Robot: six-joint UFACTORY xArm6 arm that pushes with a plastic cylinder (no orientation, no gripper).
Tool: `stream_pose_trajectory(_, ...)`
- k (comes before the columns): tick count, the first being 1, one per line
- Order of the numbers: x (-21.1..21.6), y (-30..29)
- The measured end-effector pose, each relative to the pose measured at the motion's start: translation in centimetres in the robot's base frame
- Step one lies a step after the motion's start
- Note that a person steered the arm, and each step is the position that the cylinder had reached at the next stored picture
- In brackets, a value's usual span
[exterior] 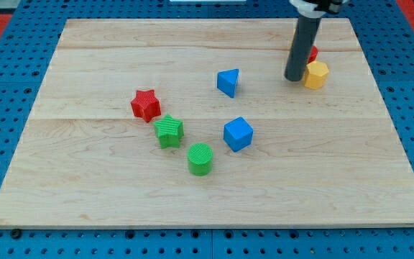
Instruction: Place the green star top right to the green star
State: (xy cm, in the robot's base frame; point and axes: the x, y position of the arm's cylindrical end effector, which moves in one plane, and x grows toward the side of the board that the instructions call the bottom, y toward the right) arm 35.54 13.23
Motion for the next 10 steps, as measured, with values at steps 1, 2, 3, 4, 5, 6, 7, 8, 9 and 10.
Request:
stream_pose_trajectory(1, 0.8, -2.8)
stream_pose_trajectory(2, 0.9, -2.9)
stream_pose_trajectory(3, 3.1, -4.5)
stream_pose_trajectory(4, 6.8, -5.9)
stream_pose_trajectory(5, 9.0, -11.4)
stream_pose_trajectory(6, 9.8, -16.7)
stream_pose_trajectory(7, 11.4, -21.3)
stream_pose_trajectory(8, 11.9, -26.7)
stream_pose_trajectory(9, 10.1, -29.9)
stream_pose_trajectory(10, 6.7, -29.5)
